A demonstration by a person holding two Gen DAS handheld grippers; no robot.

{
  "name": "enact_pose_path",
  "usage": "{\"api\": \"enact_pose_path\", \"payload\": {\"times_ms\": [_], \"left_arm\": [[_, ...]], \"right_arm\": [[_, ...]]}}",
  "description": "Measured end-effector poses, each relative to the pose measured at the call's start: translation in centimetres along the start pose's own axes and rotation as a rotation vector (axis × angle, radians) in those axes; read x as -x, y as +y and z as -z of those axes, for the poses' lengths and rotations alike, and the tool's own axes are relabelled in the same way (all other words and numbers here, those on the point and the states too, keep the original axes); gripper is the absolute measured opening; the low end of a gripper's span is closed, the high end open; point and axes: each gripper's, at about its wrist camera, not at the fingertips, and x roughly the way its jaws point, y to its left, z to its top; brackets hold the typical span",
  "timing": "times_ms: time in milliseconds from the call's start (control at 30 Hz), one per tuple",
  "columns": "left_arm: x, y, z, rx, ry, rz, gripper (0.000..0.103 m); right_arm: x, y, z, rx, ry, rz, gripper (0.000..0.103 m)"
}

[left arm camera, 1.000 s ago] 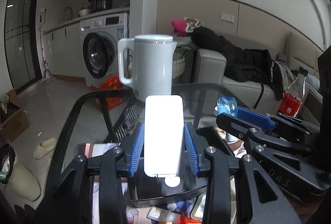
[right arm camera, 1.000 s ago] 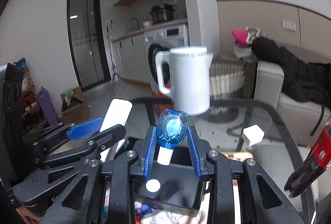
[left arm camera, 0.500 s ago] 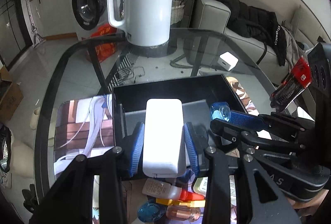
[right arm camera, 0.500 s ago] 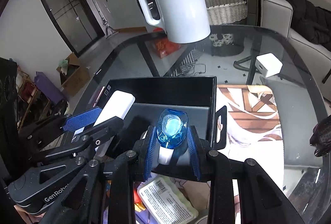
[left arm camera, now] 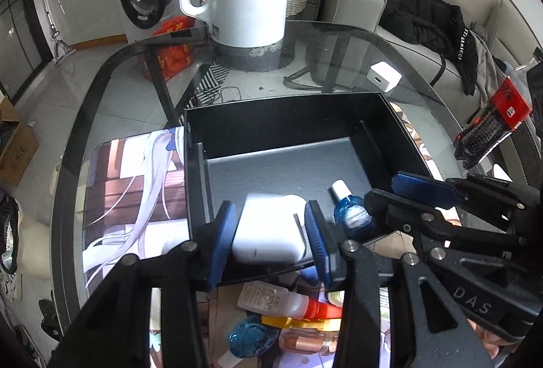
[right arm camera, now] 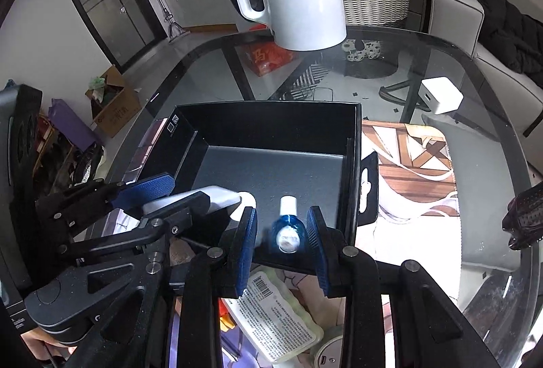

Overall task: Organize rigid objects
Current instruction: 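Lower the white block into the black box while the right tool drops the bottle in, then open and raise both tools away from the black box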

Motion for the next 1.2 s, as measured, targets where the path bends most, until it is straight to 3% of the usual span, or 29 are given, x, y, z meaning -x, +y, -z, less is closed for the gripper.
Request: {"api": "enact_pose_path", "payload": {"times_ms": [167,267,367,400,433,500,567,700,767,833,867,1000,1100,1200], "left_arm": [[0.3,-0.2,-0.1,-0.017,-0.007,-0.017,0.044],[1.2,-0.7,0.0,-0.046,-0.035,-0.076,0.058],[2.9,-1.1,0.2,-0.082,-0.092,-0.09,0.064],[3.6,-1.1,0.2,-0.087,-0.112,-0.089,0.072],[4.3,-1.1,0.2,-0.087,-0.133,-0.076,0.087],[6.1,-1.1,0.5,-0.088,-0.2,-0.038,0.101],[7.8,-1.6,0.9,-0.113,-0.253,-0.053,0.103],[9.6,-2.4,1.1,-0.133,-0.256,-0.077,0.103],[10.2,-2.2,1.2,-0.106,-0.266,-0.056,0.103],[10.7,-1.7,1.3,-0.067,-0.271,-0.012,0.103],[10.9,-1.5,1.4,-0.053,-0.283,0.001,0.103],[11.4,-1.3,1.9,-0.011,-0.325,-0.075,0.103],[10.9,-1.0,1.6,0.036,-0.27,-0.107,0.103],[10.6,-0.3,1.5,0.07,-0.231,-0.087,0.103]], "right_arm": [[0.2,-0.2,0.1,-0.011,-0.008,-0.014,0.031],[0.9,-0.4,0.1,-0.01,-0.039,-0.015,0.031],[2.3,-0.5,0.2,-0.003,-0.094,-0.018,0.036],[2.9,-0.7,0.3,-0.008,-0.115,-0.023,0.038],[3.5,-0.9,0.4,-0.016,-0.138,-0.027,0.048],[4.9,-1.2,0.7,-0.039,-0.19,-0.037,0.064],[6.4,-1.3,1.0,-0.055,-0.236,-0.051,0.076],[8.4,-1.7,1.2,-0.077,-0.241,-0.066,0.095],[9.3,-1.6,1.4,-0.102,-0.248,-0.027,0.102],[10.1,-1.0,1.7,-0.087,-0.272,0.033,0.102],[10.7,-1.0,1.8,-0.072,-0.286,0.016,0.102],[11.8,-1.7,1.8,-0.035,-0.273,-0.026,0.102],[12.2,-3.0,2.2,-0.078,-0.282,-0.004,0.102],[11.6,-3.6,2.2,-0.095,-0.238,0.018,0.102]]}}
